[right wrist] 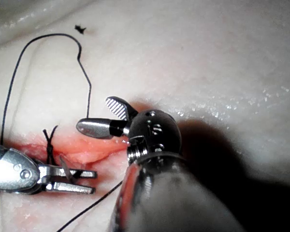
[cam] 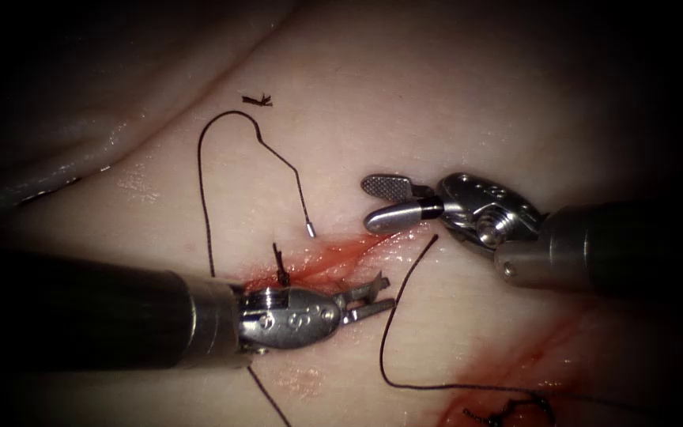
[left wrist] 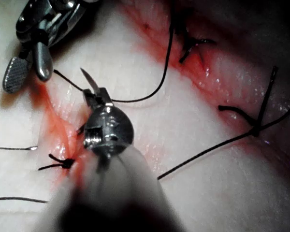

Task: Wound Closure

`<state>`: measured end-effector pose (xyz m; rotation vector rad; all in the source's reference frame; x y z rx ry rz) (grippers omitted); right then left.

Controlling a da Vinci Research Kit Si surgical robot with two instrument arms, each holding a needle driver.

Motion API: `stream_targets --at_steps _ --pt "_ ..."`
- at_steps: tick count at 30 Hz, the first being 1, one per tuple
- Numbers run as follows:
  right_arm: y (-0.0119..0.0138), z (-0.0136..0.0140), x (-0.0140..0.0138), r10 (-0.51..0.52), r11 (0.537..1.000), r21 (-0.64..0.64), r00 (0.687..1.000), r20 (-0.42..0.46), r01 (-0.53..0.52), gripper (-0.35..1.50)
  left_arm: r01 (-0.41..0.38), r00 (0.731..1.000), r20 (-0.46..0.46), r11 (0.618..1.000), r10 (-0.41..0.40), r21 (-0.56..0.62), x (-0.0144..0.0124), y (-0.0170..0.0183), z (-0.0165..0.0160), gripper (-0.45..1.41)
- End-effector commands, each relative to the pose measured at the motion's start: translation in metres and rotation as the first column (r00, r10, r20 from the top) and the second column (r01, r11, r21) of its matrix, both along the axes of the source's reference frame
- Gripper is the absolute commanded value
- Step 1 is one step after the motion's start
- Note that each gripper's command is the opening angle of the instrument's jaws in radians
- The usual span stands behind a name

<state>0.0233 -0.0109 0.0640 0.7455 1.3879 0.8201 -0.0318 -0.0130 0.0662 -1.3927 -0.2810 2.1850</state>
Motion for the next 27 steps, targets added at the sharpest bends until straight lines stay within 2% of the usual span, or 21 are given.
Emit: stream_targets --at_steps 1,2,3,4,5,6,7,8,9,10,13,18,19,20,21,22,23,25,27 --pt "-0.0004 0.0005 0.0007 -0.002 1.0 0.001 1.0 -0.002 0.002 0.9 -0.001 1.0 0.001 1.0 0.001 0.003 -0.0005 -0.0005 0.0005 -0.45" --pt "-0.0004 0.0005 0.0007 -0.002 1.0 0.001 1.0 -0.002 0.002 0.86 0.005 1.0 0.022 1.0 -0.005 0.015 -0.0006 -0.0006 0.0002 -0.45" --pt "-0.0004 0.0005 0.0006 -0.006 1.0 0.001 1.0 -0.005 0.006 0.73 0.023 0.997 0.067 0.998 -0.026 0.056 -0.0008 -0.0007 -0.0006 -0.45" --pt "-0.0004 0.0005 0.0006 -0.006 1.0 0.001 1.0 -0.005 0.006 0.73 0.023 0.997 0.067 0.998 -0.026 0.056 -0.0008 -0.0007 -0.0006 -0.45" --pt "-0.0004 0.0005 0.0006 -0.007 1.0 -0.022 1.0 -0.006 0.007 0.59 0.03 0.996 0.085 0.997 -0.037 0.075 -0.0009 -0.0008 -0.0009 -0.45" --pt "-0.0005 0.0004 0.0005 -0.019 0.986 -0.163 1.0 -0.018 0.016 0.14 0.046 0.991 0.123 0.992 -0.061 0.119 -0.0011 -0.0009 -0.0015 -0.45" --pt "-0.0005 0.0004 0.0004 -0.029 0.972 -0.232 0.999 -0.026 0.022 0.09 0.054 0.986 0.148 0.987 -0.076 0.148 -0.0013 -0.0011 -0.002 -0.45" --pt "-0.0006 0.0004 0.0003 -0.04 0.964 -0.266 0.998 -0.038 0.028 -0.15 0.057 0.983 0.163 0.984 -0.085 0.169 -0.0014 -0.0011 -0.0022 -0.45" --pt "-0.0006 0.0004 0.0003 -0.04 0.964 -0.266 0.998 -0.038 0.028 -0.15 0.057 0.983 0.163 0.984 -0.085 0.169 -0.0014 -0.0011 -0.0022 -0.45" --pt "-0.0006 0.0004 0.0002 -0.061 0.96 -0.277 0.997 -0.05 0.044 -0.35 0.06 0.979 0.178 0.979 -0.096 0.196 -0.0015 -0.0013 -0.0025 -0.45" --pt "-0.0003 0.0003 -0.0001 -0.09 0.946 -0.315 0.995 -0.043 0.072 -0.35 0.038 0.961 0.253 0.957 -0.114 0.288 -0.0017 -0.0019 -0.0039 -0.45" --pt "-0.0002 0.0 -0.0005 -0.097 0.947 -0.312 0.994 -0.045 0.079 -0.35 0.007 0.948 0.3 0.95 -0.106 0.312 -0.0018 -0.0019 -0.0055 -0.45" --pt "-0.0005 -0.0001 -0.0008 -0.102 0.95 -0.301 0.994 -0.048 0.083 -0.35 -0.028 0.95 0.311 0.981 -0.034 0.193 -0.0017 -0.0016 -0.0067 -0.45" --pt "-0.0006 -0.0002 -0.0009 -0.104 0.955 -0.284 0.993 -0.049 0.085 -0.35 -0.039 0.952 0.306 0.991 -0.003 0.129 -0.0017 -0.0015 -0.0072 -0.45" --pt "-0.0006 -0.0002 -0.0009 -0.104 0.955 -0.284 0.993 -0.049 0.085 -0.35 -0.039 0.952 0.306 0.991 -0.003 0.129 -0.0017 -0.0015 -0.0072 -0.45" --pt "-0.0008 -0.0004 -0.0011 -0.105 0.961 -0.261 0.993 -0.05 0.089 -0.35 -0.054 0.957 0.285 0.999 0.051 0.0 -0.0016 -0.0013 -0.0084 -0.45" --pt "-0.0009 -0.0005 -0.0012 -0.106 0.966 -0.242 0.993 -0.051 0.091 -0.35 -0.063 0.961 0.266 0.997 0.075 -0.054 -0.0016 -0.0012 -0.0092 -0.45" --pt "-0.001 -0.0008 -0.0012 -0.105 0.973 -0.211 0.993 -0.051 0.092 -0.15 -0.076 0.966 0.236 0.987 0.109 -0.143 -0.0015 -0.0008 -0.0105 -0.45" --pt "-0.0011 -0.0011 -0.0011 -0.105 0.977 -0.19 0.993 -0.052 0.093 -0.08 -0.085 0.972 0.195 0.971 0.13 -0.221 -0.0014 -0.0002 -0.0119 -0.45"
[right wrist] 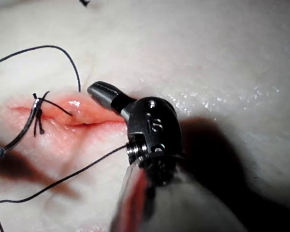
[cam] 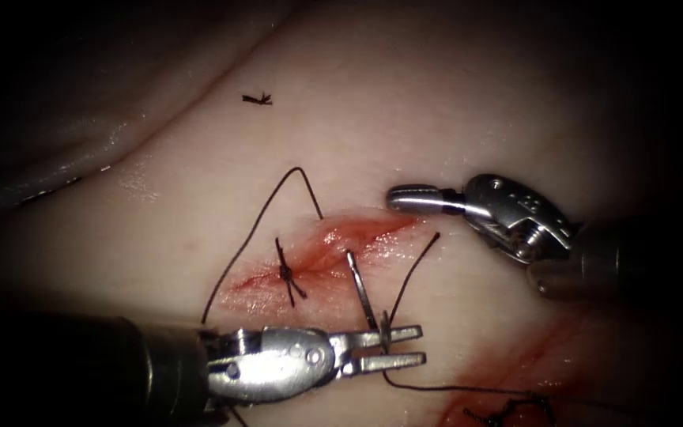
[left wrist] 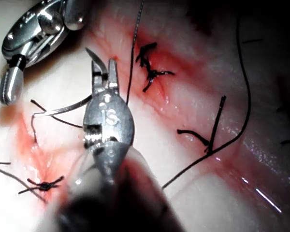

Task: Wound Closure

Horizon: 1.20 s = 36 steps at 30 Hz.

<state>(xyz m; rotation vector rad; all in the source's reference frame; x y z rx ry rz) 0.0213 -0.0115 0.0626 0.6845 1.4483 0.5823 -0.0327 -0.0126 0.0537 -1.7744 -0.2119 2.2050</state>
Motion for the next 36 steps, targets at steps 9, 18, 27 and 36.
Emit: stream_targets --at_steps 9,18,27,36 --pt "0.0002 -0.0008 0.0011 0.046 0.969 0.242 0.999 0.006 -0.046 0.81 -0.088 0.97 -0.244 0.933 0.0 -0.35 -0.0001 0.0028 -0.0025 -0.45" --pt "0.0014 -0.0017 -0.0007 0.063 0.94 0.335 0.997 0.035 -0.071 0.78 -0.103 0.94 -0.337 0.889 -0.06 -0.446 0.0021 0.0057 -0.0035 -0.45" --pt "0.0015 -0.0029 -0.0012 0.065 0.863 0.497 0.995 0.07 -0.092 1.2 -0.151 0.912 -0.403 0.852 -0.076 -0.502 0.002 0.0042 -0.0014 -0.45" --pt "-0.0002 -0.0037 0.0003 -0.007 0.803 0.596 1.0 0.022 -0.007 1.21 -0.243 0.88 -0.473 0.825 -0.034 -0.511 0.0002 0.0018 0.004 -0.45"
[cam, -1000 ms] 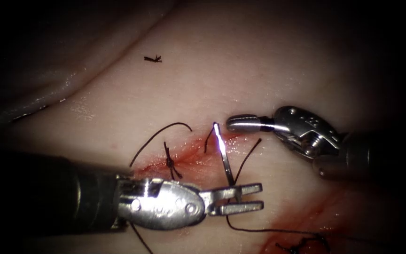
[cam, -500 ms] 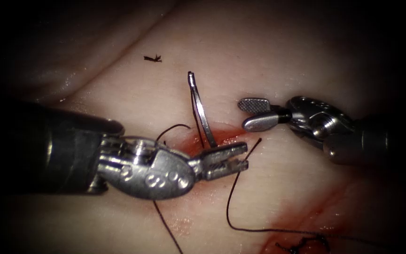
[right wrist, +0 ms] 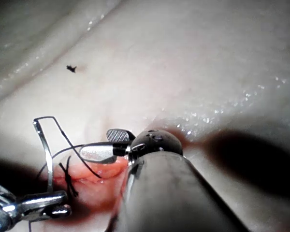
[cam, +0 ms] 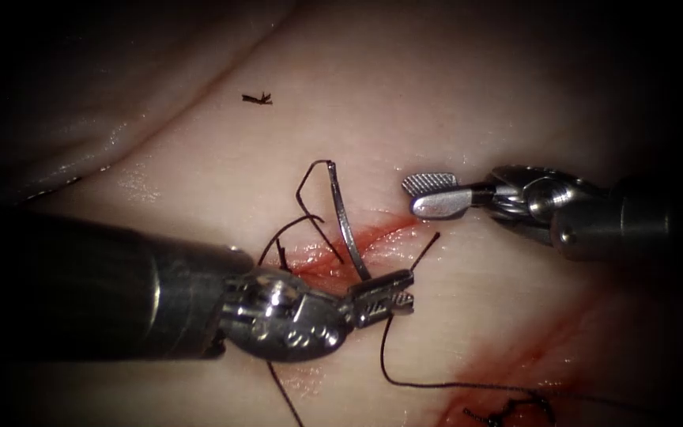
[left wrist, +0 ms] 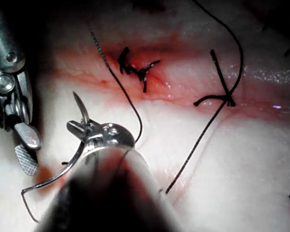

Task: Wound Closure

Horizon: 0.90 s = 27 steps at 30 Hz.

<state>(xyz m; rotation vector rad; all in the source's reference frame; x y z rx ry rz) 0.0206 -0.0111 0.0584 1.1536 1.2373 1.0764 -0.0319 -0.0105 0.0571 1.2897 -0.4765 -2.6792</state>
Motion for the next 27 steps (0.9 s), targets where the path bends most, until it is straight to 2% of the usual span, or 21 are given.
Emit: stream_targets --at_steps 1,4,6,9,15,20,27 --pt "-0.0006 0.0005 0.0011 -0.011 1.0 0.003 1.0 -0.008 0.011 1.21 -0.003 1.0 0.002 1.0 0.003 0.003 -0.0005 -0.0003 0.0005 -0.45" --pt "-0.0014 0.0005 0.0017 -0.043 0.999 0.005 0.998 -0.037 0.043 1.18 -0.028 1.0 0.001 1.0 0.028 -0.014 -0.001 -0.0006 0.001 -0.45" --pt "-0.0021 0.0005 0.0027 -0.055 0.998 0.006 0.997 -0.049 0.055 1.25 -0.05 0.999 0.01 0.998 0.05 -0.026 -0.0013 -0.0009 0.001 -0.45" --pt "-0.0025 0.0004 0.0037 -0.067 0.998 0.009 0.996 -0.062 0.068 1.25 -0.065 0.998 0.012 0.997 0.066 -0.038 -0.0013 -0.0009 0.001 -0.45" --pt "-0.0027 0.0003 0.0039 -0.085 0.996 0.008 0.993 -0.078 0.086 1.25 -0.096 0.995 0.027 0.994 0.098 -0.046 -0.0013 -0.001 0.001 -0.45" --pt "-0.0034 0.0 0.0043 -0.117 0.993 0.004 0.987 -0.107 0.118 1.18 -0.157 0.985 0.058 0.986 0.16 -0.062 -0.0014 -0.0012 0.0011 -0.45" --pt "-0.0038 -0.0002 0.0049 -0.13 0.991 0.002 0.984 -0.12 0.131 1.18 -0.212 0.974 0.076 0.976 0.216 -0.054 -0.0018 -0.0019 0.0014 -0.45"
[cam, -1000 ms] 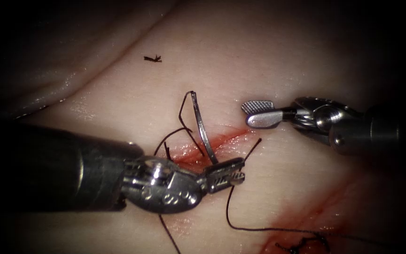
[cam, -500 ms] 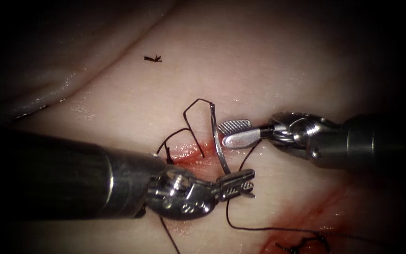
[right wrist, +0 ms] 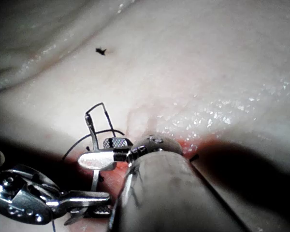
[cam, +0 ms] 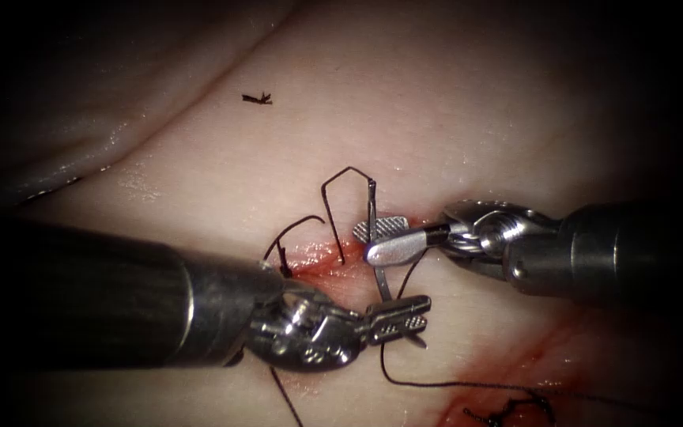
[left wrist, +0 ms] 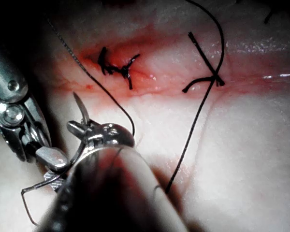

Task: Wound Closure

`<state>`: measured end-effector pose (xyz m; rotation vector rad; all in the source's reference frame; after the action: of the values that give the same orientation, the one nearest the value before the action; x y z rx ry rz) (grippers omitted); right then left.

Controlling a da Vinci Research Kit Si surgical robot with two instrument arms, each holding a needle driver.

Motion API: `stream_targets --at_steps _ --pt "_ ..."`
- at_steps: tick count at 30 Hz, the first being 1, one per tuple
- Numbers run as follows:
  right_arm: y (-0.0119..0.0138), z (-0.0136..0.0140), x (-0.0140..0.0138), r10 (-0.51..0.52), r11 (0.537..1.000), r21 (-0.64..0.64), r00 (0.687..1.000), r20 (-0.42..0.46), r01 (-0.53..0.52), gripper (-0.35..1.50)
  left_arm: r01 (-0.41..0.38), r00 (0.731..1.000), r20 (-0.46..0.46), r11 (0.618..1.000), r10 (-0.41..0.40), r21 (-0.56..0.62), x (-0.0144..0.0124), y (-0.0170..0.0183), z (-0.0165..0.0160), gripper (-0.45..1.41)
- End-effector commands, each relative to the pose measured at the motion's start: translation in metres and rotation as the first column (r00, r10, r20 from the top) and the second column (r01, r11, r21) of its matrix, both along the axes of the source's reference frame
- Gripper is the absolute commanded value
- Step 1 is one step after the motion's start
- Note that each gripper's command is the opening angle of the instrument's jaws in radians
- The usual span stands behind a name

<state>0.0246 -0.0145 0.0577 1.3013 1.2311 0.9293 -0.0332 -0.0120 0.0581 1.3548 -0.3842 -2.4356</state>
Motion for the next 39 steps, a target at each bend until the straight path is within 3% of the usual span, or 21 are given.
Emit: stream_targets --at_steps 1,6,11,12,13,14,22,23,24,25,27,30,34,36,39 --pt "-0.0004 0.0005 0.0009 -0.002 1.0 0.001 1.0 -0.003 0.002 1.18 -0.002 1.0 0.001 1.0 0.002 0.002 -0.0005 -0.0004 0.0005 -0.45" --pt "-0.0003 0.0004 0.0009 -0.001 1.0 0.002 1.0 -0.002 0.001 1.18 -0.026 1.0 0.0 1.0 0.026 0.005 -0.001 -0.0008 0.0008 -0.45" --pt "-0.0002 0.0005 0.0011 0.001 1.0 0.002 1.0 -0.001 -0.001 1.05 -0.04 0.999 0.006 0.999 0.04 0.006 -0.0011 -0.0009 0.0009 -0.45" --pt "-0.0003 0.0005 0.0011 0.002 1.0 0.002 1.0 -0.005 -0.002 0.46 -0.046 0.999 0.011 0.999 0.046 0.005 -0.0011 -0.0009 0.0009 -0.45" --pt "-0.0003 0.0005 0.0011 0.002 1.0 0.002 1.0 -0.005 -0.002 0.46 -0.046 0.999 0.011 0.999 0.046 0.005 -0.0011 -0.0009 0.0009 -0.45" --pt "-0.0003 0.0005 0.0009 -0.016 1.0 0.003 1.0 0.01 0.016 -0.35 -0.05 0.999 0.016 0.999 0.05 0.006 -0.0011 -0.0009 0.0009 -0.45" --pt "-0.0003 0.0008 0.0006 -0.029 0.993 -0.111 0.999 0.04 0.034 -0.35 -0.055 0.998 0.016 0.998 0.055 -0.001 -0.001 -0.0009 0.0007 -0.45" --pt "0.0 0.001 0.0006 -0.01 0.988 -0.152 0.999 0.041 0.016 -0.35 -0.032 0.999 0.019 0.999 0.031 0.041 -0.001 -0.0009 0.0005 0.61" --pt "0.0 0.001 0.0006 -0.01 0.988 -0.152 0.999 0.041 0.016 -0.35 -0.032 0.999 0.019 0.999 0.031 0.041 -0.001 -0.0009 0.0005 0.61" --pt "0.0002 0.0011 0.0005 -0.001 0.985 -0.174 0.999 0.04 0.008 -0.35 -0.005 1.0 0.013 0.997 0.004 0.075 -0.001 -0.0009 0.0004 0.81" --pt "0.0006 0.0013 0.0005 0.018 0.973 -0.231 0.999 0.033 -0.01 -0.35 0.044 0.999 0.005 0.991 -0.045 0.125 -0.0009 -0.0009 0.0001 1.05" --pt "0.0015 0.0018 0.0003 0.051 0.939 -0.342 0.999 0.015 -0.043 -0.35 0.085 0.995 0.034 0.984 -0.092 0.155 -0.0002 -0.0011 -0.0004 1.15" --pt "0.0019 0.0023 0.0003 0.073 0.904 -0.421 0.997 -0.015 -0.073 -0.35 0.096 0.994 0.038 0.977 -0.106 0.193 0.0007 -0.0011 -0.0006 1.15" --pt "0.0021 0.0026 0.0004 0.081 0.882 -0.462 0.996 -0.032 -0.087 -0.35 0.109 0.992 0.042 0.966 -0.122 0.234 0.0014 -0.0011 -0.0007 1.0" --pt "0.0022 0.0032 0.0007 0.098 0.845 -0.522 0.993 -0.063 -0.117 -0.35 0.156 0.983 0.035 0.927 -0.178 0.341 0.0034 -0.001 -0.0006 0.11"
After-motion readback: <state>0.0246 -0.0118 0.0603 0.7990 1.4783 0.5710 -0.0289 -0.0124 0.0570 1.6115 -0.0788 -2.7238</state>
